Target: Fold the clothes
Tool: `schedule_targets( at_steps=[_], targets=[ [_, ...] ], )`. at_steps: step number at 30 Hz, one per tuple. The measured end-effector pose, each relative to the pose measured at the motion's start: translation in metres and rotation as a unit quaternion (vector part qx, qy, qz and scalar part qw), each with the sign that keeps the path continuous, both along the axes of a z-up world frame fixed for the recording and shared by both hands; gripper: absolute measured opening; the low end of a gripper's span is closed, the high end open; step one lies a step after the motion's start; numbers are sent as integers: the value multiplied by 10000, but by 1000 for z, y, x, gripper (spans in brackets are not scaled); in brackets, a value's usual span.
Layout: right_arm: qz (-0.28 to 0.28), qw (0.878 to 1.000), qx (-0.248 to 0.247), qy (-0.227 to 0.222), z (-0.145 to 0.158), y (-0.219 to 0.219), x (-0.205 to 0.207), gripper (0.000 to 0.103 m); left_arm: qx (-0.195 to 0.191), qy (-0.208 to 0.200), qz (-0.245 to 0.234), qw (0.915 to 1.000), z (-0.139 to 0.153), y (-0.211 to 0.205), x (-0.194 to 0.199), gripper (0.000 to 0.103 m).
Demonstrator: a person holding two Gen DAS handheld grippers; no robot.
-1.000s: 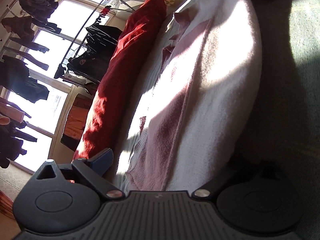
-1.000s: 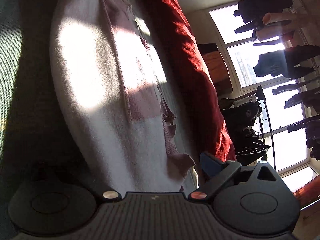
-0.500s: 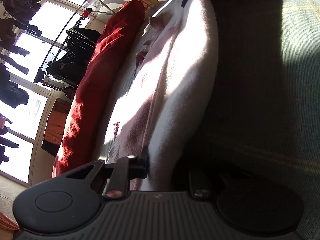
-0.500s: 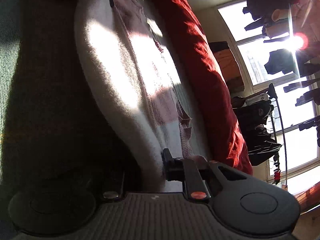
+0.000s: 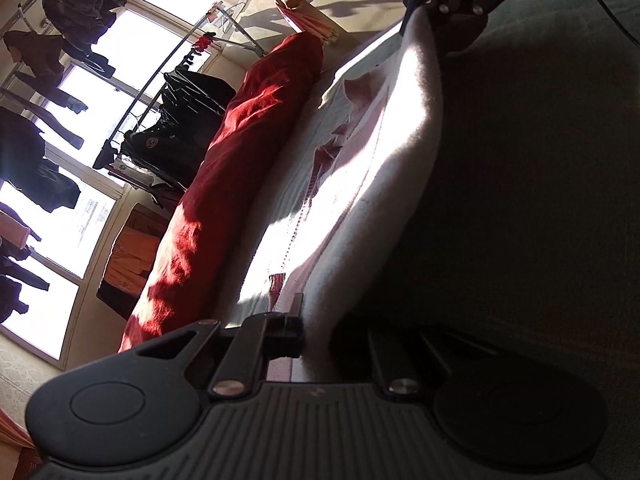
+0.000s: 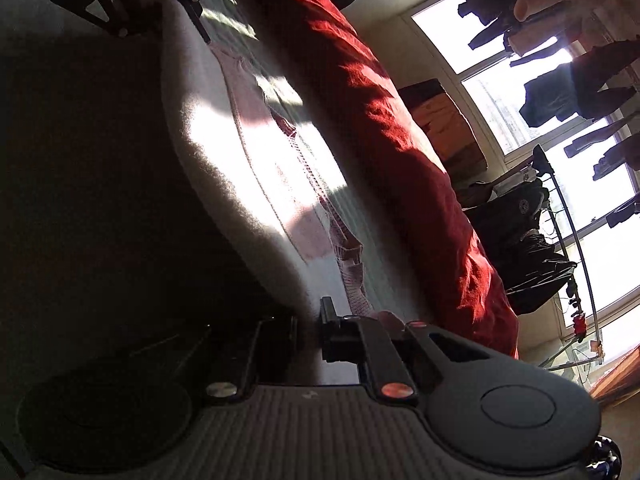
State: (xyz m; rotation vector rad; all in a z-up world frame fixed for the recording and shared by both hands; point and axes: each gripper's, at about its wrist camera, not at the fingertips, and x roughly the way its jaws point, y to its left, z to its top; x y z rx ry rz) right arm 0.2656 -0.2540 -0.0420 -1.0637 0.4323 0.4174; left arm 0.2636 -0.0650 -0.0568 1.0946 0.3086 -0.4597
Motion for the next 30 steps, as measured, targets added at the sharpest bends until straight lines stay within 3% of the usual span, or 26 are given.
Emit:
schedule_targets(
  at_steps=[7,19,20,21,25,30],
  targets=[
    [62,9996,161,215,18,5,-41,11,-52,89,8,9999,11,10,-51,9],
    [466,9934,381,973,32,29,-153,10,68,396,-28,9992,12,31,-145,9],
    [516,9923,439,1041,34,30,-162,9,67,412,-44,9991,13,32,-150,9],
    [557,9911,485,1104,36,32,-169,0,95,412,-55,9991,13,34,-154,9],
    [574,9930,284,993,32,41,-184,0,120,559,12,9984,9,40,-163,11],
    [369,9943,-31,1000,14,30,-178,20,143,814,-6,9966,5,44,-174,18]
  ],
)
